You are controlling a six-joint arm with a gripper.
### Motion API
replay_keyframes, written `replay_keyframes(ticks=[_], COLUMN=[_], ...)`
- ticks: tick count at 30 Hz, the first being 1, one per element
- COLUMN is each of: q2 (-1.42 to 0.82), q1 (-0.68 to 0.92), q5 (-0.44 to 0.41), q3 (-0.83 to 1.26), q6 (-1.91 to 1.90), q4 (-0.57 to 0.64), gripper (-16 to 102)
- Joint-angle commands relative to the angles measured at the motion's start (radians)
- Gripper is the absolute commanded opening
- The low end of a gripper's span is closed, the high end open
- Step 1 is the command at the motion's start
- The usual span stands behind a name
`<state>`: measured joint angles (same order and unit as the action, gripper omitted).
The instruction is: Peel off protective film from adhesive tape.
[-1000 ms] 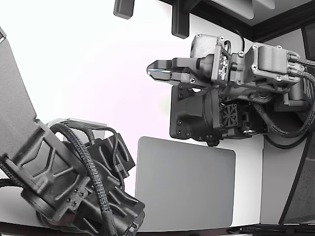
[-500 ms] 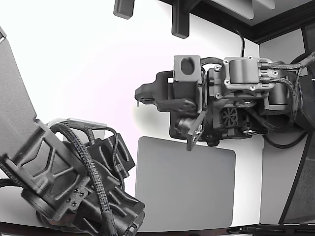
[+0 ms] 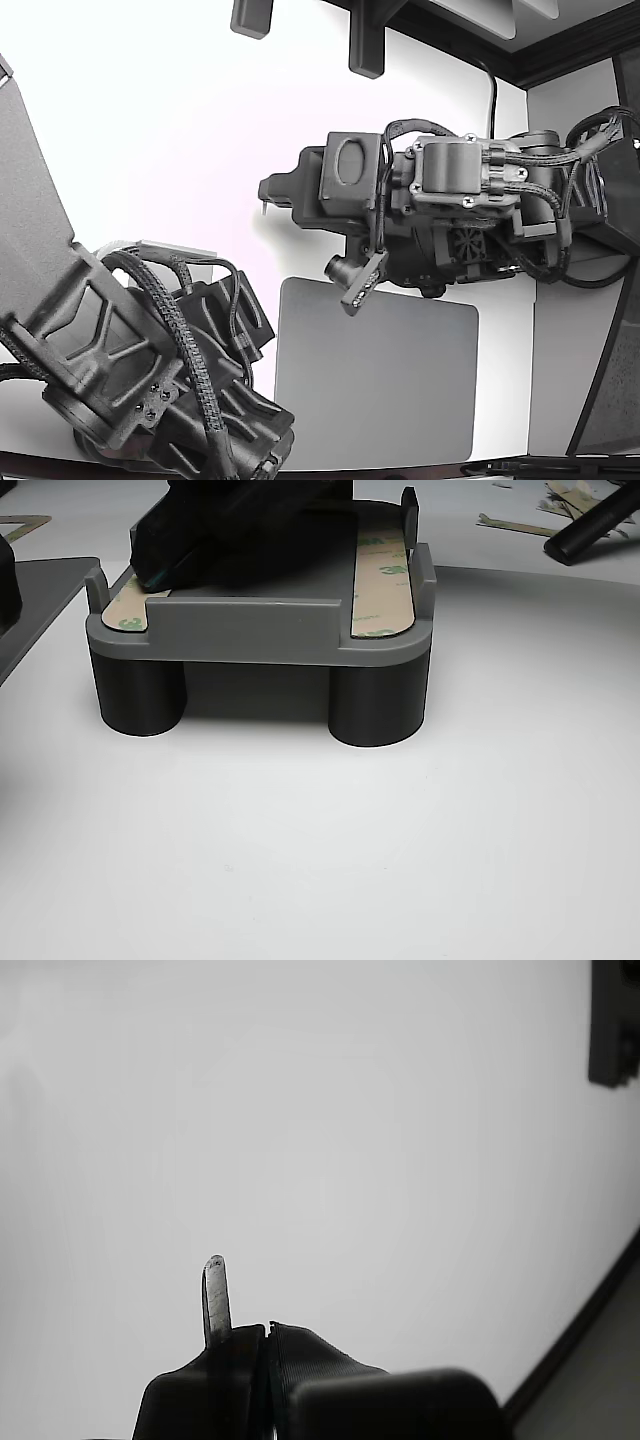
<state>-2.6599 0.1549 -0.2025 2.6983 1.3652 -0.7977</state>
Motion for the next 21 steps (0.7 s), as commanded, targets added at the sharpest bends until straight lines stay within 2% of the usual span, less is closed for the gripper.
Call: replay_keyframes(ticks=[1, 7, 15, 21], q2=[0.021, 0.052, 0.141, 0.284], q1=[0.000, 0.046, 0.072, 0.149], q5=[-0.008, -0.063, -0.066, -0.149], q3=[-0.040, -0.041, -0.086, -0.193], q6=[-0.008, 0.028, 0.038, -0.029], q4=[0.011, 0.052, 0.046, 0.017], gripper=[-12, -12, -12, -12])
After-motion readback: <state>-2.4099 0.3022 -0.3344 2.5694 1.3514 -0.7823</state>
